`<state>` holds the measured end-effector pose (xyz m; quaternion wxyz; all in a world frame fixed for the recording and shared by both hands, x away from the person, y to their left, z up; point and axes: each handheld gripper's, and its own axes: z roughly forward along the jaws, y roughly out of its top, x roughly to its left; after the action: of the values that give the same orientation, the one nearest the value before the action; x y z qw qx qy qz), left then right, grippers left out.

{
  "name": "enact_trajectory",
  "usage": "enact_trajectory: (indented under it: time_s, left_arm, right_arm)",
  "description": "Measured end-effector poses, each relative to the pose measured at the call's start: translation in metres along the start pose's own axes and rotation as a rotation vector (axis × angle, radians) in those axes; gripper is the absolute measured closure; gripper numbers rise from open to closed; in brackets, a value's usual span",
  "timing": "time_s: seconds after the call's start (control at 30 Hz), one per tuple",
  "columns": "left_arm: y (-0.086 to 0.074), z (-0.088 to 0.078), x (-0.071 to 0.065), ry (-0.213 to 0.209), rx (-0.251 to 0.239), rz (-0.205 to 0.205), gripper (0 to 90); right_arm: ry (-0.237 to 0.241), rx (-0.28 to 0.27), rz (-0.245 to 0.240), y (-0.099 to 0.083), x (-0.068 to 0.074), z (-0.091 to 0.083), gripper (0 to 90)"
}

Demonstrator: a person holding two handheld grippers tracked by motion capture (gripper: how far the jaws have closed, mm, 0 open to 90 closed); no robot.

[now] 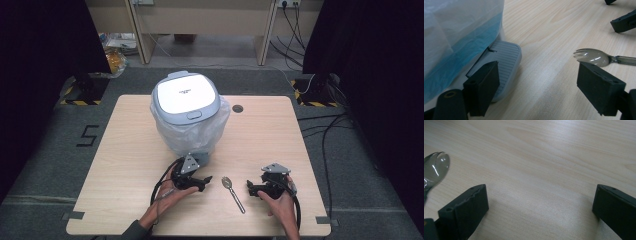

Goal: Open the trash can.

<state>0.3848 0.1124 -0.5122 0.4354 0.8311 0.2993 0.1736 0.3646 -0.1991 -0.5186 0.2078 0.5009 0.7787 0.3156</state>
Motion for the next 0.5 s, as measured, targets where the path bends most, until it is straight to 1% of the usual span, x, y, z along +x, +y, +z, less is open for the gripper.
enact_trajectory:
  time_s: [0.07,0.13,0.2,0.27,0.33,0.47,0.5]
  left_arm:
    - [-0.0009,0.0007,-0.0011,0.007,-0.003,0.006,18.1]
    - [-0.0027,0.002,-0.0045,0.031,-0.002,0.036,18.1]
    - [-0.0021,0.002,-0.0042,0.03,0.002,0.031,18.1]
    - [-0.0021,0.0015,-0.0023,0.016,0.004,0.021,18.3]
    - [-0.0023,0.0012,-0.0014,0.014,0.002,0.02,19.2]
    - [-0.0021,0.0016,-0.0019,0.019,0.014,0.039,19.7]
    - [-0.0021,0.0017,-0.0017,0.018,0.013,0.037,19.7]
  right_arm:
    - [0.001,-0.001,0.001,-0.0002,0.0003,0.0,0.4]
    - [0.001,0.0,0.001,-0.0002,0.0003,-0.0002,0.4]
    - [0.001,-0.001,0.001,-0.0003,0.0003,0.0,0.4]
    - [0.001,-0.001,0.001,-0.0003,0.0003,-0.0001,0.4]
    - [0.001,-0.002,0.001,-0.0003,0.0003,-0.0001,0.4]
    - [0.001,-0.001,0.001,-0.0003,0.0003,-0.0001,0.4]
    - [0.001,-0.002,0.001,-0.0003,0.0003,0.0,0.4]
